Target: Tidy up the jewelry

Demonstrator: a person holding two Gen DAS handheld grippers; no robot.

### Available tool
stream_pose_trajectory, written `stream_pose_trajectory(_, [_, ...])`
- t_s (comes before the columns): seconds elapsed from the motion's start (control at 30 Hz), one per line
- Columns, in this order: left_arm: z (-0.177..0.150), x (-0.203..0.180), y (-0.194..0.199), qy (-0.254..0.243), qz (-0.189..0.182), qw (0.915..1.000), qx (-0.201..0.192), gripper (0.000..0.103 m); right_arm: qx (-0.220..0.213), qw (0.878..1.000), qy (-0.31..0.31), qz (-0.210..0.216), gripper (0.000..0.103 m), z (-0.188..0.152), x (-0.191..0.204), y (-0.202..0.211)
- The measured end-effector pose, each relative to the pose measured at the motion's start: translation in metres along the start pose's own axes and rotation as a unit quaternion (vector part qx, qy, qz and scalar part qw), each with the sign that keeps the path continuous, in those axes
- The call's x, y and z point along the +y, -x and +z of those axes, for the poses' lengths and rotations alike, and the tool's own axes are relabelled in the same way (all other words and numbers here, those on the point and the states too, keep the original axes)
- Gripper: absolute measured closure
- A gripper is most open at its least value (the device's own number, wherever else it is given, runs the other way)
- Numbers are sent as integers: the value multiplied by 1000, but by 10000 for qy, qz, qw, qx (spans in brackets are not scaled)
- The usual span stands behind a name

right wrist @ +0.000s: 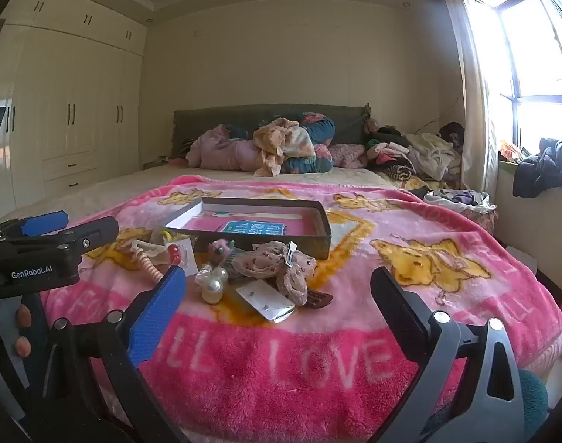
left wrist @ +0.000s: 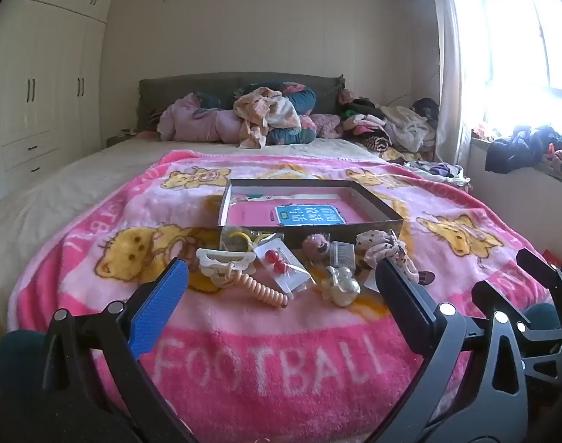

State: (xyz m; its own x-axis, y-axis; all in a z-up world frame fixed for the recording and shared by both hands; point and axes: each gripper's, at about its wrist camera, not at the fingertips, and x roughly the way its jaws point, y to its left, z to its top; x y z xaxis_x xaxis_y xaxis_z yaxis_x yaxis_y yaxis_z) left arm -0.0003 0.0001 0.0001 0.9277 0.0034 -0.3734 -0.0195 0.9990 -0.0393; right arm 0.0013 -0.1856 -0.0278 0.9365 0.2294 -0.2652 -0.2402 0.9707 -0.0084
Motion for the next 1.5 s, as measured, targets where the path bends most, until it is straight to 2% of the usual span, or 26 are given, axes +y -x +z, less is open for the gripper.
stream_pose_trajectory(1.5, [0, 0, 0, -18, 8, 10000, -4, 10, 77, 10000, -16, 13, 6, 1, -1, 0])
